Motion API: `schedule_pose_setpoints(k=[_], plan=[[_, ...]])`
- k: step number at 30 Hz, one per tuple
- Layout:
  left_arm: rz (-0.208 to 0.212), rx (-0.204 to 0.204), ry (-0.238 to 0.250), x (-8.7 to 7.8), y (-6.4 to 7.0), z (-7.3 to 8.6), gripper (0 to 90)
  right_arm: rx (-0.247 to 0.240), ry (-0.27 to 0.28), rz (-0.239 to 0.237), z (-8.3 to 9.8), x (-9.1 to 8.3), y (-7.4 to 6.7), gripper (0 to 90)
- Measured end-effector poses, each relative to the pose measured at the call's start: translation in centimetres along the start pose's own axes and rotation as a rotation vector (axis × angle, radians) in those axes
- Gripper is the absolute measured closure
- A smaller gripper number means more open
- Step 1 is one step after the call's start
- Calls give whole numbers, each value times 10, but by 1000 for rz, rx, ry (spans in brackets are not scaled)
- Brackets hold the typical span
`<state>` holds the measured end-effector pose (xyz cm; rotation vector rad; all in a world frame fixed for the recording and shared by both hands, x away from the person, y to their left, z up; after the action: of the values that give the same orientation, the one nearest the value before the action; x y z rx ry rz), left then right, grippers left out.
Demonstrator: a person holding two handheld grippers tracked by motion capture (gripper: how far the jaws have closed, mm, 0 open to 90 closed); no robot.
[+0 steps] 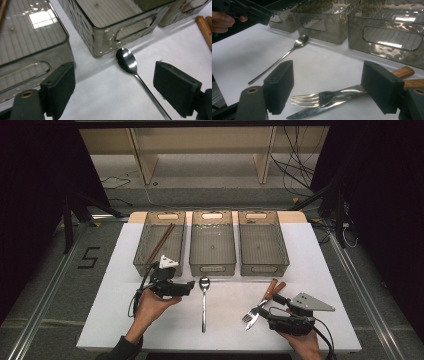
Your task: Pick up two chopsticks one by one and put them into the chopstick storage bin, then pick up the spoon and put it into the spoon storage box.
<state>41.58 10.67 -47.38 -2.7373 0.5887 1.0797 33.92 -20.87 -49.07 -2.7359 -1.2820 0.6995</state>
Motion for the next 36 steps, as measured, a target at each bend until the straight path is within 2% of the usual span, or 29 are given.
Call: schedule_pose_setpoints(k=[8,16,30,36], plan=[[-7,11,-23,6,8,9,163,-4,-1,-3,-1,1,-1,270],[-7,48,-55,14,21,18,179,1,-7,-3,1,2,1,270],[73,86,-139,22,44,30,318,-11,-15,-3,1,3,-2,270],[78,123,-198,31,54,30,370,-13,-14,-3,0,3,-3,270]])
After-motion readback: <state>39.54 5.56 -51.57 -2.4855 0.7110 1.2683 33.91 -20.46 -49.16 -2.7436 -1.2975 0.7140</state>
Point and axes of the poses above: each handheld gripper's, and its own axes: x roughly forward along the jaws, z roughly out of its underside, y roughly to its right, the point moved 6 cm from there along x, roughly forward along the jaws, and after that the axes turned 8 degrees about -z, right-handed, at the moved point
